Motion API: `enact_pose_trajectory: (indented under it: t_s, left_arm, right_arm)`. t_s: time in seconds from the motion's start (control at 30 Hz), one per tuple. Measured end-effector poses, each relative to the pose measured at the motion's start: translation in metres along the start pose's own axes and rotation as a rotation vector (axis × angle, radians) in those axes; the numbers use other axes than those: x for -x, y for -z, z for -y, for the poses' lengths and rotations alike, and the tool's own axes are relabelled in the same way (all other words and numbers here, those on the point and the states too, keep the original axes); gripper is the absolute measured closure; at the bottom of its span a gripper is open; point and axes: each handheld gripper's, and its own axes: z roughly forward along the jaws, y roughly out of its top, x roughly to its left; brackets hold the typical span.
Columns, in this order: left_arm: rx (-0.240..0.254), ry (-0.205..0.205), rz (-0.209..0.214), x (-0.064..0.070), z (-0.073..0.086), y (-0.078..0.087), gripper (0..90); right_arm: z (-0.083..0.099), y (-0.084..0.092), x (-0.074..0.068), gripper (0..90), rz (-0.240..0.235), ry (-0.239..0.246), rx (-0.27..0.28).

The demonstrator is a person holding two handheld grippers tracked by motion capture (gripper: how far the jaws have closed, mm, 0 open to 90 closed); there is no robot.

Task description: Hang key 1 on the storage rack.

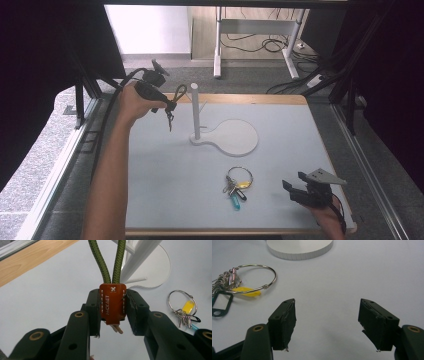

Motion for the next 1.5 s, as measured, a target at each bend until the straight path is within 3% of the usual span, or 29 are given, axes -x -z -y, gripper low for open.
enact_pose_trajectory:
  t_s: [0.37,0.77,1.17,1.37,1.5]
  left_arm:
    - [-0.022,0.0,0.011,0.003,-0.004,-0.013,66.3]
    - [-0.044,-0.001,0.02,0.005,0.002,-0.026,65.6]
    - [-0.052,-0.013,-0.02,0.011,0.004,-0.027,58.7]
    - [-0.014,-0.026,-0.025,0.015,0.016,-0.019,54.6]
    - [0.018,-0.046,-0.014,0.018,0.035,-0.014,50.6]
  right_arm:
    - [-0.001,-0.001,-0.004,30.5,-0.004,0.018,-0.003]
    - [-0.001,-0.001,-0.004,30.6,0.004,0.013,0.007]
    - [-0.001,-0.001,-0.005,30.6,0.004,0.016,0.007]
    - [-0.002,-0.002,-0.006,30.6,0.004,0.021,0.006]
    - [-0.003,-0.005,-0.009,30.6,0.002,0.032,0.006]
